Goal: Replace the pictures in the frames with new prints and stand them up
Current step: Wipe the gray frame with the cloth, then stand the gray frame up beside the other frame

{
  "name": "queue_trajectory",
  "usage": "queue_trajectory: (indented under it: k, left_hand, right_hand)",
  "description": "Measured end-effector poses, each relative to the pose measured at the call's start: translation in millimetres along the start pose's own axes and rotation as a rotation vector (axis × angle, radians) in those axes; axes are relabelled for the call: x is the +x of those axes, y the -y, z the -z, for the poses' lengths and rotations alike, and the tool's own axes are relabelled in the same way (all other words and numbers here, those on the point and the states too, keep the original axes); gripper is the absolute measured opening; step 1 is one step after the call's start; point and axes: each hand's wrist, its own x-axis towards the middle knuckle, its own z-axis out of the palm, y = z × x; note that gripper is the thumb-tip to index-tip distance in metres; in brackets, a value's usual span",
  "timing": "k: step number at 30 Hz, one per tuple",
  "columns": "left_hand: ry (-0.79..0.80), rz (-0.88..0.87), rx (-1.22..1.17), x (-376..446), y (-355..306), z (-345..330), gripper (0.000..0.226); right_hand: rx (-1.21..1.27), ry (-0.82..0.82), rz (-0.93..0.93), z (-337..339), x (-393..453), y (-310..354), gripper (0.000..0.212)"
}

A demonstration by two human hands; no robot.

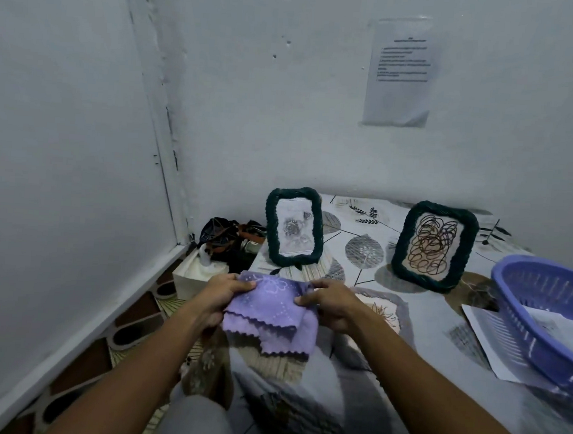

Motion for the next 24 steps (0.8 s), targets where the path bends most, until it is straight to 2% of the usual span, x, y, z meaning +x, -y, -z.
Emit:
queue_trajectory:
  k: [4, 7, 9, 11, 13, 15, 18, 21, 24]
  left_hand:
    - [-0.098, 0.013, 0.133, 12.7, 2.2, 8.6, 0.015]
    - [-0.152, -0.014, 0.290, 21.3, 2.6, 8.6, 0.015]
    - [-0.212, -0.083, 0.539, 25.8, -0.8, 9.3, 0.022]
    - [-0.287, -0.167, 0.812, 25.2, -9.4, 9.0, 0.024]
    - [-0.355, -0.248, 0.988, 20.9, -19.1, 4.2, 0.022]
    - [-0.361, -0.315, 1.017, 18.2, -25.0, -7.2, 0.017]
    - [-0.224, -0.353, 0.855, 15.6, -25.4, -37.4, 0.014]
    - [-0.016, -0.263, 0.658, 11.1, -13.5, -79.3, 0.014]
    - [0.102, -0.176, 0.644, 12.9, 6.3, -119.2, 0.031]
  right_hand:
    - [-0.119, -0.151, 0.046, -14.4, 21.3, -5.8, 0.055]
    - [-0.639, -0.327, 0.249, -17.5, 24.4, -12.6, 0.047]
    - [-0.891, -0.395, 0.375, -14.1, 18.8, -14.0, 0.036]
    - [-0.950, -0.417, 0.389, -3.4, 14.6, -11.3, 0.037]
    - [-0.889, -0.435, 0.353, 12.7, 9.7, -6.4, 0.037]
    - [-0.786, -0.438, 0.324, 33.5, 1.1, -0.8, 0.028]
    - [-0.647, -0.460, 0.277, 71.0, -17.9, 1.9, 0.017]
    - [-0.630, -0.514, 0.221, 106.4, -36.2, -3.7, 0.017]
    - [-0.682, -0.507, 0.140, 127.2, -49.6, -15.5, 0.019]
